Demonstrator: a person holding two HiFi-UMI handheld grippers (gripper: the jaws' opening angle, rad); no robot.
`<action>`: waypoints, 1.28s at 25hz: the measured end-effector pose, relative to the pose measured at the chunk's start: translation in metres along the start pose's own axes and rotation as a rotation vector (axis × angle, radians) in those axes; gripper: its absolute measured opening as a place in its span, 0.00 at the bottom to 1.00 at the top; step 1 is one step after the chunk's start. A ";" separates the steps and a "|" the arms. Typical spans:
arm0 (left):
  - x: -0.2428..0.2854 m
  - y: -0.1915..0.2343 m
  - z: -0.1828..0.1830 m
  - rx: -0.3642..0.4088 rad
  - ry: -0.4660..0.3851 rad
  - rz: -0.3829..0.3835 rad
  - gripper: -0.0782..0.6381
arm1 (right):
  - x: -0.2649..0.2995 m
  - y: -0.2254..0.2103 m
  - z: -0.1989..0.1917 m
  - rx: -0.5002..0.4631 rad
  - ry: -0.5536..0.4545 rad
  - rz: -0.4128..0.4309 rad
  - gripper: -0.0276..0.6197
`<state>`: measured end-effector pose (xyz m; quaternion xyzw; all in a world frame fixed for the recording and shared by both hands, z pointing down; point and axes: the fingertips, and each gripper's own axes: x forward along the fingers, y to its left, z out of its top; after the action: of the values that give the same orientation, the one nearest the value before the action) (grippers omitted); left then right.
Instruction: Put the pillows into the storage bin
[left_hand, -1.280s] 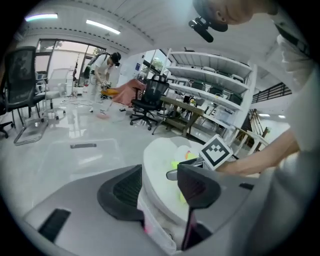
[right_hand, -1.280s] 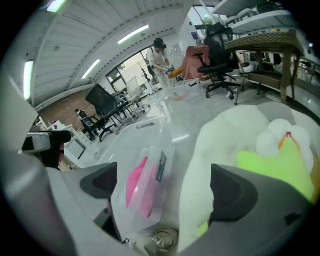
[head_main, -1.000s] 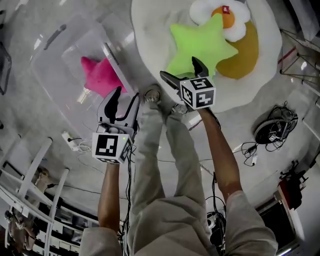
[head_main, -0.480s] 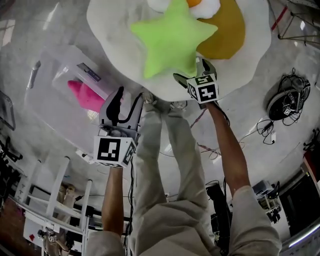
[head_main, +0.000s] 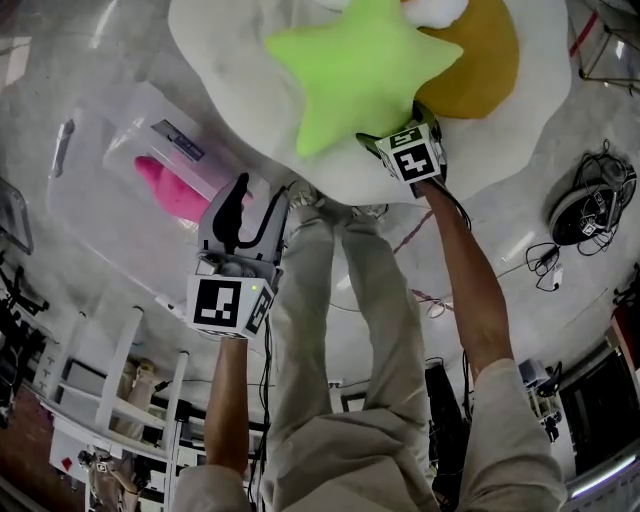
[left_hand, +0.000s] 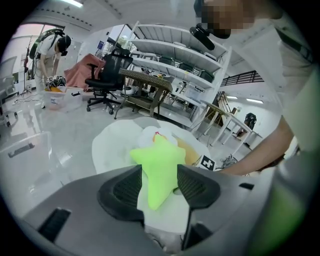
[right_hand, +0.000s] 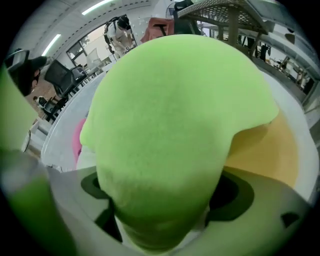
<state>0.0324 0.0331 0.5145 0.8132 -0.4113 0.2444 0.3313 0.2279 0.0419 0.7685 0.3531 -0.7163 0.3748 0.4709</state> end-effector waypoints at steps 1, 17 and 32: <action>0.001 0.002 0.000 -0.003 -0.005 0.000 0.42 | 0.002 0.002 0.002 -0.018 0.005 0.008 0.89; -0.051 0.012 0.047 -0.025 -0.086 0.031 0.41 | -0.069 0.033 0.049 0.018 0.008 0.014 0.63; -0.141 0.041 0.062 -0.110 -0.203 0.162 0.41 | -0.152 0.146 0.165 -0.120 -0.214 0.149 0.62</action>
<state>-0.0704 0.0402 0.3928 0.7786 -0.5199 0.1638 0.3110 0.0820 -0.0097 0.5504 0.3080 -0.8077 0.3256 0.3830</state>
